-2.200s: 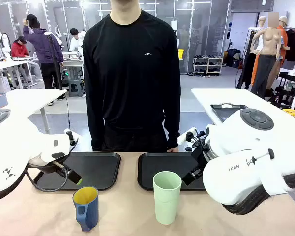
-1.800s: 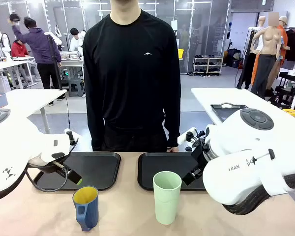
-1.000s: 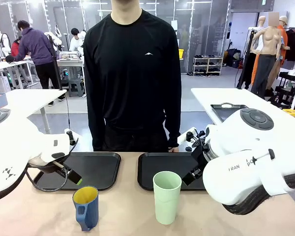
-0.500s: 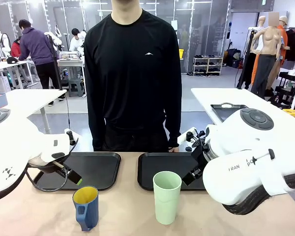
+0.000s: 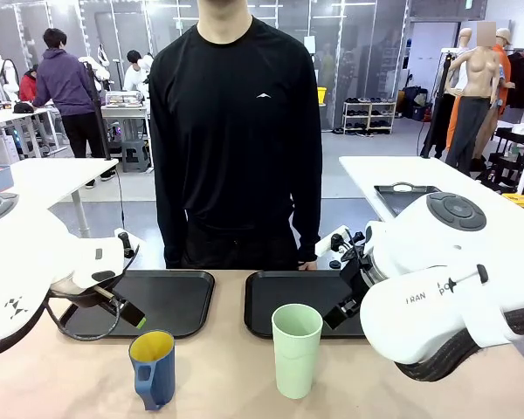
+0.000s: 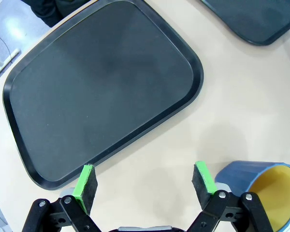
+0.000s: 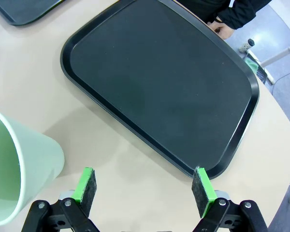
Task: Sort and store the cups by type.
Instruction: Pick up the Reusable plastic cup.
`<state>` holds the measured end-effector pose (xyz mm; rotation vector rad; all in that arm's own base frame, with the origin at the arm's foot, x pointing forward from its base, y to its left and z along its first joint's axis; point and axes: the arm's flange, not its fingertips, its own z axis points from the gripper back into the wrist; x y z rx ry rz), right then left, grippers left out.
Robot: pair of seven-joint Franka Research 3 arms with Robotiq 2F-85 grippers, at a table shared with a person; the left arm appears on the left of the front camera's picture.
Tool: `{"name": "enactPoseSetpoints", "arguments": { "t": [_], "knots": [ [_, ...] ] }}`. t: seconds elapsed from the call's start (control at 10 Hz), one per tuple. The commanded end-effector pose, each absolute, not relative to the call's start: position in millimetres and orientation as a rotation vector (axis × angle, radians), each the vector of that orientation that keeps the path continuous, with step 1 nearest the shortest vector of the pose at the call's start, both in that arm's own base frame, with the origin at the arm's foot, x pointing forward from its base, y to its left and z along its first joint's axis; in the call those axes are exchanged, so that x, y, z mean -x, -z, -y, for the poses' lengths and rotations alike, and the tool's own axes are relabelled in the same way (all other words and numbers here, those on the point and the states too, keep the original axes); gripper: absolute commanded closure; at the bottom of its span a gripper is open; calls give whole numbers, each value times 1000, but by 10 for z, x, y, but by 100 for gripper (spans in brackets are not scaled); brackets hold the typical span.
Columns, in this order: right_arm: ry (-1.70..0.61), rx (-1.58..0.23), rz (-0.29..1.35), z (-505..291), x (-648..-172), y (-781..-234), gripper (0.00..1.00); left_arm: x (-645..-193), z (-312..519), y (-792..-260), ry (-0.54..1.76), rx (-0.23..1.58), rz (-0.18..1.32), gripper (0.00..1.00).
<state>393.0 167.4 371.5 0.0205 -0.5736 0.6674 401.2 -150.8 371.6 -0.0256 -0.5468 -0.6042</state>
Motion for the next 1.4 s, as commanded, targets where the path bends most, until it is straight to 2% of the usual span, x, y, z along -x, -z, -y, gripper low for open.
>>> {"name": "enactPoseSetpoints", "arguments": {
  "t": [0.0, 0.2, 0.5, 1.0, 1.3],
  "knots": [
    [-665, -22, 573, -1673, -3930, -3715, 0, -4013, 1506, -3717, 604, 26, 547, 0],
    [-628, 8, 602, -1668, -3928, -3818, 0, -3995, 1481, -3794, 564, -6, 559, 0],
    [-621, 112, 661, -1665, -3822, -4373, 0, -3874, 1425, -4202, 544, -39, 625, 0],
    [-549, 196, 783, -1623, -3413, -5342, 0, -3508, 1305, -4987, 541, -92, 759, 0],
    [-523, 229, 838, -1581, -3128, -5580, 0, -3240, 1283, -5193, 535, -108, 837, 0]
  ]
}}
